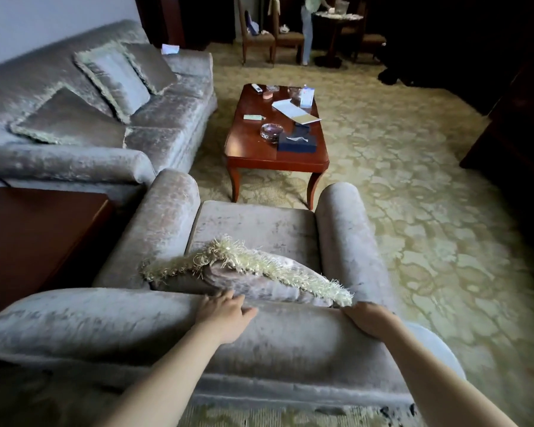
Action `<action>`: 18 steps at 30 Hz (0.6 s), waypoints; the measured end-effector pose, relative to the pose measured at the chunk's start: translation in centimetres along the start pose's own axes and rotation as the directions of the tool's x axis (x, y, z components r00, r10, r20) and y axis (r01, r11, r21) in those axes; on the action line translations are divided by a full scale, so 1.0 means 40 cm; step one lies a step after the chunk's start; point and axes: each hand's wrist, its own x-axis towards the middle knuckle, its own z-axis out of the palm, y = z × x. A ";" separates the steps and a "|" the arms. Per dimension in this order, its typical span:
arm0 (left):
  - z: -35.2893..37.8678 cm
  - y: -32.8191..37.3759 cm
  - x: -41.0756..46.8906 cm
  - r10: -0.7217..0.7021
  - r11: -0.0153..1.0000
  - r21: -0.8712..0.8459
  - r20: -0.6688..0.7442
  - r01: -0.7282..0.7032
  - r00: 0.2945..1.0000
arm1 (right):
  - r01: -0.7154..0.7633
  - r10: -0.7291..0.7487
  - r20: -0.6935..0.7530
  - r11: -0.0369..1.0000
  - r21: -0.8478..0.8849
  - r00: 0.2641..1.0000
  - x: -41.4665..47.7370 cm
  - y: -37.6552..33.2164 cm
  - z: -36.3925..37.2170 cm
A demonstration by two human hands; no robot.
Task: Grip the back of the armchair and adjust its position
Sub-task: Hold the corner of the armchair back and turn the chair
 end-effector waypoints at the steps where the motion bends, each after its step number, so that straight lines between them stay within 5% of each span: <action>1: -0.004 0.011 0.009 -0.038 0.999 -0.009 0.023 0.038 0.999 | 0.012 -0.012 0.013 1.000 -0.001 1.000 0.010 0.008 -0.004; 8: -0.016 0.045 0.007 -0.245 0.969 0.036 0.074 0.243 0.967 | 0.110 -0.109 0.023 0.993 -0.038 0.994 0.011 0.033 0.007; 18: -0.046 0.092 -0.019 -0.302 0.949 0.140 0.133 0.284 0.944 | 0.182 -0.179 0.085 0.983 -0.032 0.980 -0.014 0.085 -0.013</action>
